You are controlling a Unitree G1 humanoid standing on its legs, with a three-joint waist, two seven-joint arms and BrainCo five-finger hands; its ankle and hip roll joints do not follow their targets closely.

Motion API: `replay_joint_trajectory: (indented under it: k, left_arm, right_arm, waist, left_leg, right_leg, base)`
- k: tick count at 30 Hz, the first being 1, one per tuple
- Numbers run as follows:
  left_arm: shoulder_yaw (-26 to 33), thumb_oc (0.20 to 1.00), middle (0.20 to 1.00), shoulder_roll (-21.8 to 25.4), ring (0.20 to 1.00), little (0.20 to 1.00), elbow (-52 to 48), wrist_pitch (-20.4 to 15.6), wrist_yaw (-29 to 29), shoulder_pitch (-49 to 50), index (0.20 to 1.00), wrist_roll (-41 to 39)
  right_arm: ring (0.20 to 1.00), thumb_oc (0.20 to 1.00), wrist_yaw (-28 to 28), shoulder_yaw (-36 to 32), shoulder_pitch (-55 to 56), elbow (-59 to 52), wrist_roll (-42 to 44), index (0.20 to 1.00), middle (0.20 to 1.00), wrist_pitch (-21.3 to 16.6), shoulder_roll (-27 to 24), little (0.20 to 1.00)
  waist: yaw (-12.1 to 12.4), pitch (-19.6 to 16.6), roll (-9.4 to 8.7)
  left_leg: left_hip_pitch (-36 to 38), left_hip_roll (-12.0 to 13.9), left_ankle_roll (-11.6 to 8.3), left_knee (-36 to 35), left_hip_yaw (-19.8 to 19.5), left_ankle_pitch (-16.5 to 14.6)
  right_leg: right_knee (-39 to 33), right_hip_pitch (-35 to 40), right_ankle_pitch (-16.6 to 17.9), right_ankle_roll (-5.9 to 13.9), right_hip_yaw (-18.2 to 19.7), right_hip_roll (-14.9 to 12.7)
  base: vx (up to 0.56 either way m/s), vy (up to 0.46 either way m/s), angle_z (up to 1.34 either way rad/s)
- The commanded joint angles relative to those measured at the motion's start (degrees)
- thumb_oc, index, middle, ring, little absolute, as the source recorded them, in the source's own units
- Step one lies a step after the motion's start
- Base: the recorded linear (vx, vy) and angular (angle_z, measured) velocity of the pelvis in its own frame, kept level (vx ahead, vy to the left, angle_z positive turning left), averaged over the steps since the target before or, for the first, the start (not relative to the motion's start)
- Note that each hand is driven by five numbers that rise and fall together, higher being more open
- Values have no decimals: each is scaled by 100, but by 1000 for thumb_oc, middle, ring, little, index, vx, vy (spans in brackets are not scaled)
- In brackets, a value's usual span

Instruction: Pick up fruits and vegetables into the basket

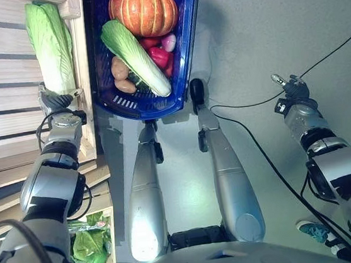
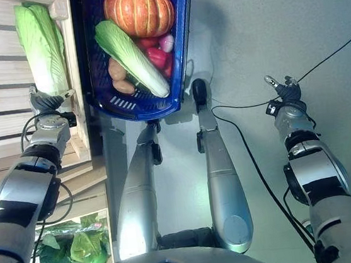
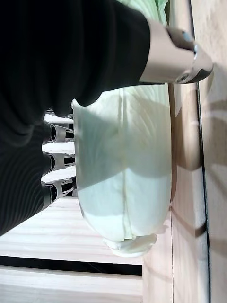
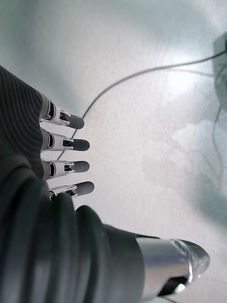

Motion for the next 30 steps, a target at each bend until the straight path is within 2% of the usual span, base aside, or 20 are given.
replay_joint_trajectory:
  k: [1,8,9,10,11,21,27,30]
  left_arm:
    - [218,1000,1000,198,1000,1000,434,98,-318,135,1000,-109]
    - [90,1000,1000,174,1000,1000,418,167,-526,30,1000,48]
    - [68,793,793,160,793,793,418,195,-574,15,793,34]
    - [50,442,442,146,442,442,415,201,-608,1,442,29]
    - [26,209,209,132,209,209,415,203,-657,-25,209,40]
    - [-142,200,200,84,200,200,428,115,-1090,-114,200,33]
    - [-109,200,200,37,200,200,435,62,-1059,-66,200,-209]
    - [-14,200,200,35,200,200,434,-96,-987,-22,200,-463]
  right_arm:
    - [1000,1000,61,167,405,137,183,1000,1000,-34,-54,1000]
    - [1000,1000,68,191,349,84,202,1000,1000,-3,-57,1000]
    - [1000,1000,63,203,337,72,207,1000,1000,9,-54,1000]
    - [1000,1000,60,207,316,71,208,1000,1000,17,-48,1000]
    - [1000,1000,67,211,300,79,203,1000,1000,15,-41,1000]
    - [1000,1000,65,214,261,61,217,1000,1000,36,-7,1000]
    - [1000,1000,46,219,246,53,226,1000,1000,15,50,1000]
    - [1000,1000,87,221,234,66,273,1000,1000,7,46,1000]
  waist:
    - [52,-232,-48]
    - [39,-232,-77]
    - [37,-232,-79]
    - [35,-232,-80]
    - [33,-232,-86]
    - [13,-232,-116]
    - [17,-232,-110]
    - [28,-232,-92]
  left_leg:
    - [-23,-138,13,-472,52,187]
    - [-55,-136,9,-506,47,183]
    - [-52,-136,9,-511,52,185]
    - [-46,-139,10,-526,56,189]
    - [-54,-140,9,-529,56,188]
    - [-22,-142,3,-566,68,191]
    - [24,-147,1,-580,68,195]
    - [54,-144,-2,-580,61,200]
  right_leg:
    - [475,109,-855,170,-253,257]
    - [441,69,-835,189,-232,264]
    - [434,71,-828,190,-234,265]
    - [420,71,-818,193,-233,269]
    - [411,67,-814,196,-231,269]
    - [360,100,-779,211,-219,279]
    - [357,141,-777,210,-225,286]
    - [376,165,-791,204,-224,282]
  base:
    - [0,0,0]
    - [0,0,0]
    - [0,0,0]
    - [0,0,0]
    - [0,0,0]
    - [0,-1,0]
    - [0,0,0]
    - [0,0,0]
